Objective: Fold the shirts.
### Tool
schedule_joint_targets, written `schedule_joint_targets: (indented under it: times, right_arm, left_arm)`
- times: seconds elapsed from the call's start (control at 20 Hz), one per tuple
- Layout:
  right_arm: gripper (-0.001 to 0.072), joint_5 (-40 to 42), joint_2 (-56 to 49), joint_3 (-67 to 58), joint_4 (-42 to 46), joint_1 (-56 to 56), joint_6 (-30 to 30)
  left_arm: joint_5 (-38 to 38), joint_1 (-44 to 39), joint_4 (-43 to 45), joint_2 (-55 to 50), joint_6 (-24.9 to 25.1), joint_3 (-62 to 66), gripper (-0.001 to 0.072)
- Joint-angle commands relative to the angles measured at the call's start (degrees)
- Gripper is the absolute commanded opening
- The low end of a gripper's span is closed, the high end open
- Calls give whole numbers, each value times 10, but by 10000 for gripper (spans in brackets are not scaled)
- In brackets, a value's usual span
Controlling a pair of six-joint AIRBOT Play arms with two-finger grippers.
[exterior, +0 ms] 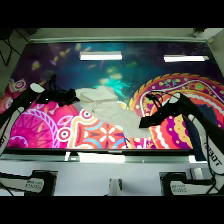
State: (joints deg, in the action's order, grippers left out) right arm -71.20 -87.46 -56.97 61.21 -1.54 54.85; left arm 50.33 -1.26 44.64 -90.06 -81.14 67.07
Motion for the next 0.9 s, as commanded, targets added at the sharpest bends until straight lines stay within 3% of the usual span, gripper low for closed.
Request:
schedule_joint_targets:
  times: [0.0,0.05,0.1,0.15,0.35,0.6,0.7,0.85]
  right_arm:
    - [544,-3,-20,2,-16,-5,-2]
    - [397,-5,-21,2,-27,-5,-2]
    - [299,-7,-21,2,-39,-5,-4]
    - [26,-9,-20,1,-54,-5,-10]
    - [17,-3,47,-48,-75,-5,-64]
    - [17,64,256,-298,-42,-5,-100]
    - [17,131,346,-384,11,-5,-85]
    - [17,188,456,-417,91,-5,6]
  left_arm:
    - [2,-3,-1,17,17,1,33]
    - [2,-6,-1,20,24,1,33]
    - [3,-8,-1,25,26,1,33]
    - [3,-11,-1,34,31,1,33]
    - [2,-15,22,130,104,29,32]
    - [-10,-15,38,315,106,226,32]
    - [-56,-15,40,379,106,316,32]
    - [-120,-15,39,450,82,377,32]
